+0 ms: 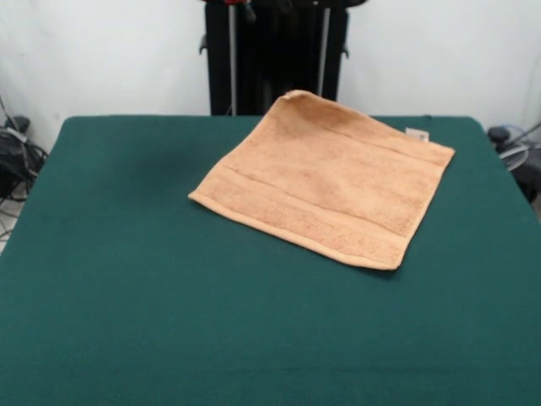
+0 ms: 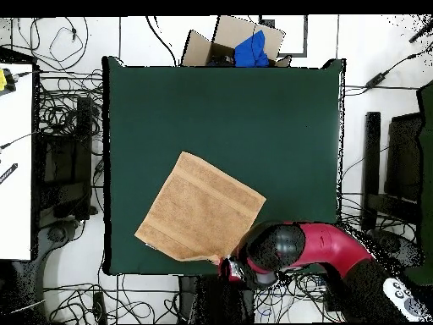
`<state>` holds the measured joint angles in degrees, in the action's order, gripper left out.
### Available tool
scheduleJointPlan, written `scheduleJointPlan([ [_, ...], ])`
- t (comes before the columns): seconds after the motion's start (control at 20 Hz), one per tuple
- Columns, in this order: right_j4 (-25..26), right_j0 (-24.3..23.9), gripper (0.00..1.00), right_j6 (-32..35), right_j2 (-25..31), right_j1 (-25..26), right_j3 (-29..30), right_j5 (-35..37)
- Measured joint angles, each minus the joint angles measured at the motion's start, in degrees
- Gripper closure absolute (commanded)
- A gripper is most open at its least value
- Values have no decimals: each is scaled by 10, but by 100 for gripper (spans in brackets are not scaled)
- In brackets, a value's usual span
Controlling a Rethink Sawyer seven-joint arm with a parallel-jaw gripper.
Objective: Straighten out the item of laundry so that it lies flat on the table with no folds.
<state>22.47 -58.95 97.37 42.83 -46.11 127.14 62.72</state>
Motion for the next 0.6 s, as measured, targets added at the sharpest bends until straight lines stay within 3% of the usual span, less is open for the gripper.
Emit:
scheduleJointPlan([
  [0.3, 31, 30, 0, 0, -12, 16, 0, -74],
  [0.5, 53, 66, 0, 0, -27, 25, 0, -154],
  [0.6, 66, 109, 0, 1, -53, 38, -1, -230],
])
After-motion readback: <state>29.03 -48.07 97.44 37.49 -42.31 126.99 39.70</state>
